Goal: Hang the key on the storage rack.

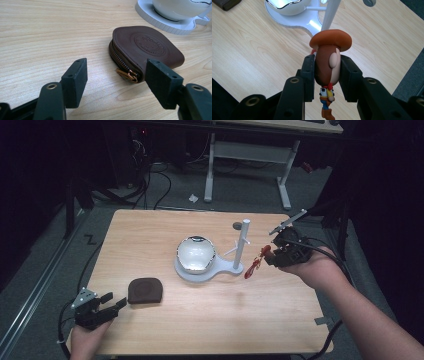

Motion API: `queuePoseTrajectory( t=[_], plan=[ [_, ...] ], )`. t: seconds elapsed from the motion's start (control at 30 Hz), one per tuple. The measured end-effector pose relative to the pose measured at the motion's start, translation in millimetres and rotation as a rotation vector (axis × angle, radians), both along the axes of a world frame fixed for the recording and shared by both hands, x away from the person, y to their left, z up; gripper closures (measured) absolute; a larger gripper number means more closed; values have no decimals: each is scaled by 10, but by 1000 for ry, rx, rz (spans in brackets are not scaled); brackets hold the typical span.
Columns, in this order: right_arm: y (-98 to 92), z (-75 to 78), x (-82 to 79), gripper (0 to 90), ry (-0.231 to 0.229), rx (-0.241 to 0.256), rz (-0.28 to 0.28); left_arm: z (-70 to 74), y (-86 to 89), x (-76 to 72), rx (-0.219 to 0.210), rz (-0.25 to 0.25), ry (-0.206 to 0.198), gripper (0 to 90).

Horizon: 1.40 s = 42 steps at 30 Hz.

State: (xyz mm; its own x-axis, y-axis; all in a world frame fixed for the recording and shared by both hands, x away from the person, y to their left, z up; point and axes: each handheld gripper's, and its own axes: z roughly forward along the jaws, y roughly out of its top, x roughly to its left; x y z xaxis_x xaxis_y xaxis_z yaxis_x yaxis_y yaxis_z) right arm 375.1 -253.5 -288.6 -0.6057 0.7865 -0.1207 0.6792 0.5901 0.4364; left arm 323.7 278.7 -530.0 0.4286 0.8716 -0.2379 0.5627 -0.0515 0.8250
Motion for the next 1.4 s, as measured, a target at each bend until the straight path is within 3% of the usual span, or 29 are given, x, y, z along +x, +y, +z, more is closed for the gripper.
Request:
queuePoseTrajectory(
  t=[0.57,1.4],
  plan=[
    [138,165,144,683,-26,1,12,2,5,3,-2,-1,-1,352],
    [277,212,348,683,-68,0,7,-3,13,4,-9,-2,0,352]
  ],
)
